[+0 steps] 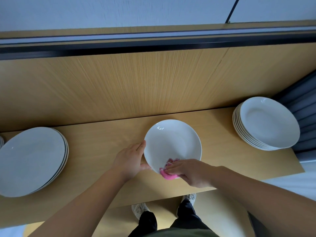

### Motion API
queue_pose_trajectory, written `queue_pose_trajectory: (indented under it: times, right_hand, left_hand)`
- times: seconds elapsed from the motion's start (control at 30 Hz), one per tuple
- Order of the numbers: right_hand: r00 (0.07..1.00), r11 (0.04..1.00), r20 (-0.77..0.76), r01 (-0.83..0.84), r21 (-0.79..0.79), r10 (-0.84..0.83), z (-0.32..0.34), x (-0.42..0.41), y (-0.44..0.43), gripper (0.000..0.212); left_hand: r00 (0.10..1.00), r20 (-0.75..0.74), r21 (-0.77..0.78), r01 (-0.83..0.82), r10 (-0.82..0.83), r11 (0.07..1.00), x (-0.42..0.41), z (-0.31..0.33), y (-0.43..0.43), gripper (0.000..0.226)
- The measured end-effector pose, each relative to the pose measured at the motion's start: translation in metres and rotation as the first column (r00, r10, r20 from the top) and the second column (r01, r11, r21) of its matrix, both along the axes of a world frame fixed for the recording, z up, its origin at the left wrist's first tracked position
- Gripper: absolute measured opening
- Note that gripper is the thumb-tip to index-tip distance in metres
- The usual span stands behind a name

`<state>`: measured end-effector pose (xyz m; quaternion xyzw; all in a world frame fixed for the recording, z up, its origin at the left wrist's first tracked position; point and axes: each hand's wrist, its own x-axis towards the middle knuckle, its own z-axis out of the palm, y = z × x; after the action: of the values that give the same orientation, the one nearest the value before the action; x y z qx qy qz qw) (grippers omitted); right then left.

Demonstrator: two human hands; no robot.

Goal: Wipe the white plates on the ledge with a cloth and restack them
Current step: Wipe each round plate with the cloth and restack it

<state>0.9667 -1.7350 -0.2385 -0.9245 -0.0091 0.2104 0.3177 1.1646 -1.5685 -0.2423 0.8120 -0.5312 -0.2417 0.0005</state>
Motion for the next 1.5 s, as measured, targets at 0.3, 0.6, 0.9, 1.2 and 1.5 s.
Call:
queue_pose_trajectory:
  times: [0.3, 0.6, 0.9, 1.2, 1.5]
  right_hand:
    - [0.937, 0.953, 0.348, 0.082, -0.293, 0.026, 0.01, 0.054, -0.036, 0.059]
    - [0.938, 0.879, 0.275, -0.058, -0.473, 0.21, -0.04, 0.077, -0.039, 0.067]
    - [0.984, 0.814, 0.148, 0.163, -0.557, -0.095, -0.026, 0.042, -0.053, 0.065]
    - [0.884, 0.705, -0.004, 0.37, -0.605, -0.467, -0.021, 0.003, -0.002, 0.06]
    - [0.873, 0.791, -0.094, 0.383, -0.478, -0.479, 0.002, -0.001, 0.061, 0.06]
  left_hand:
    - [0.967, 0.124, -0.524, 0.255, -0.224, 0.813, 0.001, -0.025, 0.016, 0.049]
    - [0.959, 0.065, -0.583, 0.26, -0.275, 0.77, -0.002, -0.046, 0.013, 0.046]
    - [0.95, 0.109, -0.574, 0.301, -0.294, 0.761, 0.001, -0.055, 0.009, 0.044]
    - [0.953, 0.128, -0.558, 0.298, -0.275, 0.774, 0.001, -0.057, 0.009, 0.051]
    - [0.954, 0.105, -0.579, 0.289, -0.281, 0.762, 0.002, -0.056, 0.006, 0.046]
